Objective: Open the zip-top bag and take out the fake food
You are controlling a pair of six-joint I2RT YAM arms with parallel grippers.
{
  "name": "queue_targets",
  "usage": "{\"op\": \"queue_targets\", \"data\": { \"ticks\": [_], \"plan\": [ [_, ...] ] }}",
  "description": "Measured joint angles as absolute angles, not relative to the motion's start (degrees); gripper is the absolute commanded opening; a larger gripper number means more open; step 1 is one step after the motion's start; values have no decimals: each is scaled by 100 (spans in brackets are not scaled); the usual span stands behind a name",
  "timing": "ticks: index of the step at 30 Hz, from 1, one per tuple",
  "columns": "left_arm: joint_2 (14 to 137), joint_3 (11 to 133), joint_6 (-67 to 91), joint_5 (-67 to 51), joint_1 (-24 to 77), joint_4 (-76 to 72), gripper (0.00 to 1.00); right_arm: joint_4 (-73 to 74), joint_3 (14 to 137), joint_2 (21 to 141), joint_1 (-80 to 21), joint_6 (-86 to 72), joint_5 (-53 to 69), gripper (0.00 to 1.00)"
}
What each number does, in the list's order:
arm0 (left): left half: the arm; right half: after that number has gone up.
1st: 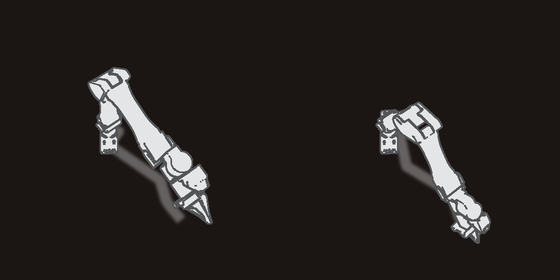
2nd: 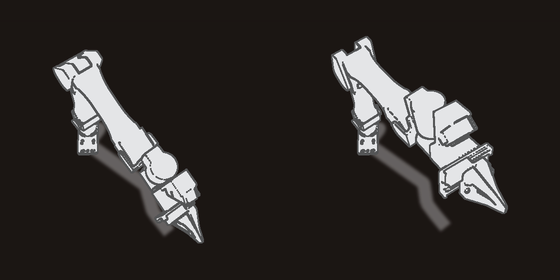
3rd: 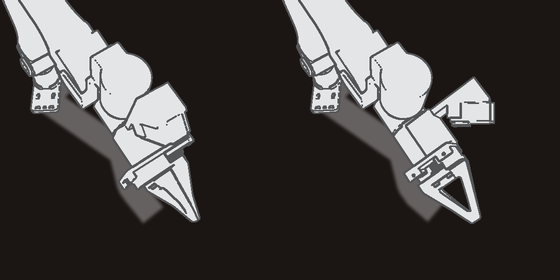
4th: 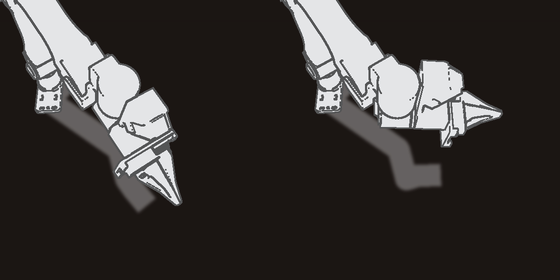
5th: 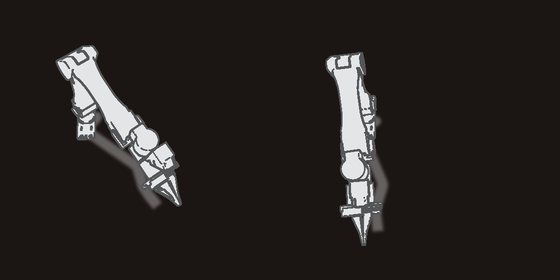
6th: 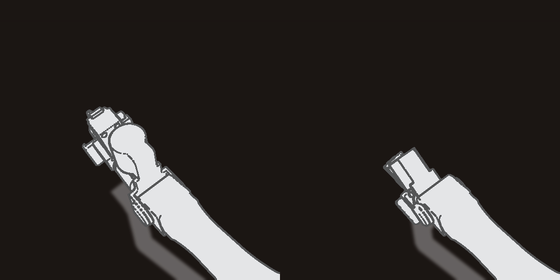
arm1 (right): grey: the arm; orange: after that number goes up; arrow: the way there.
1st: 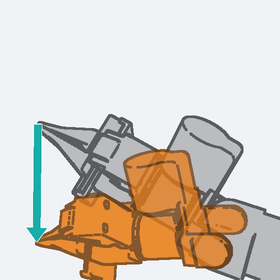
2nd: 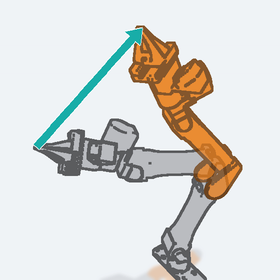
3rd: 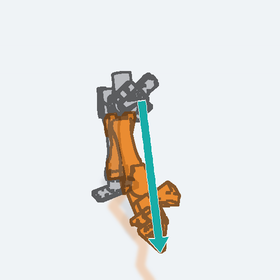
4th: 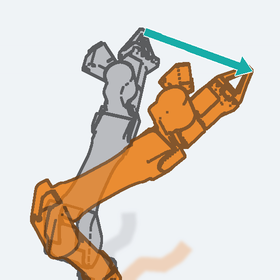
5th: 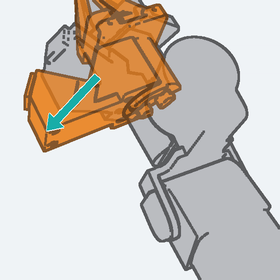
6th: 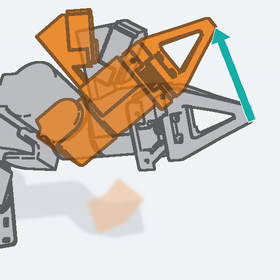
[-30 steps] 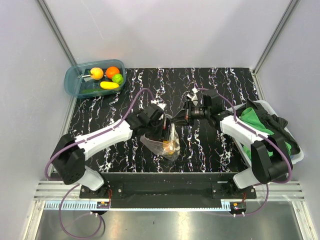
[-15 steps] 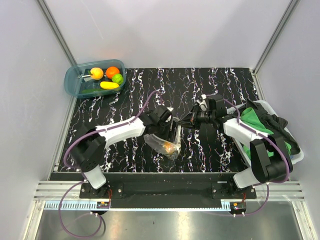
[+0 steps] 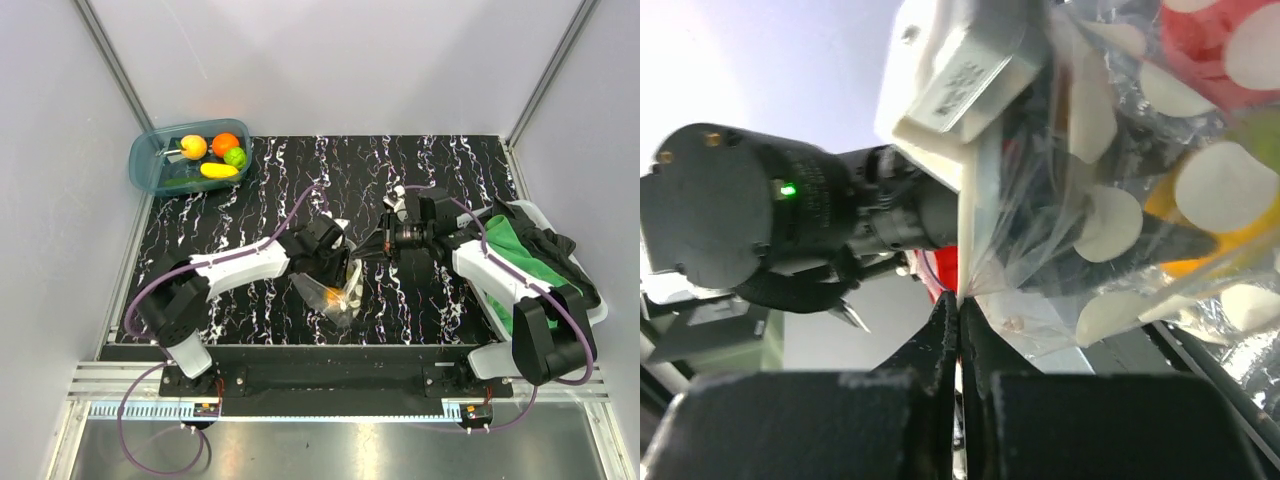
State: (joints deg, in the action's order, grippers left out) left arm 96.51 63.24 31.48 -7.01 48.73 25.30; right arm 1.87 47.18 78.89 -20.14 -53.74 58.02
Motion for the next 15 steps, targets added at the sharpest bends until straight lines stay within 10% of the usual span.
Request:
{"op": "queue_targets", "data": {
  "ticks": [2,15],
  "plan": [
    [9454,6324,3017,-593,4915,2700,0,438,4748,7852,-2014,-5096,5815,0],
    [7393,6117,2672,-252,5207,3063,0,2106,5365,7854,-1931,-3653,5393,0]
  ]
}}
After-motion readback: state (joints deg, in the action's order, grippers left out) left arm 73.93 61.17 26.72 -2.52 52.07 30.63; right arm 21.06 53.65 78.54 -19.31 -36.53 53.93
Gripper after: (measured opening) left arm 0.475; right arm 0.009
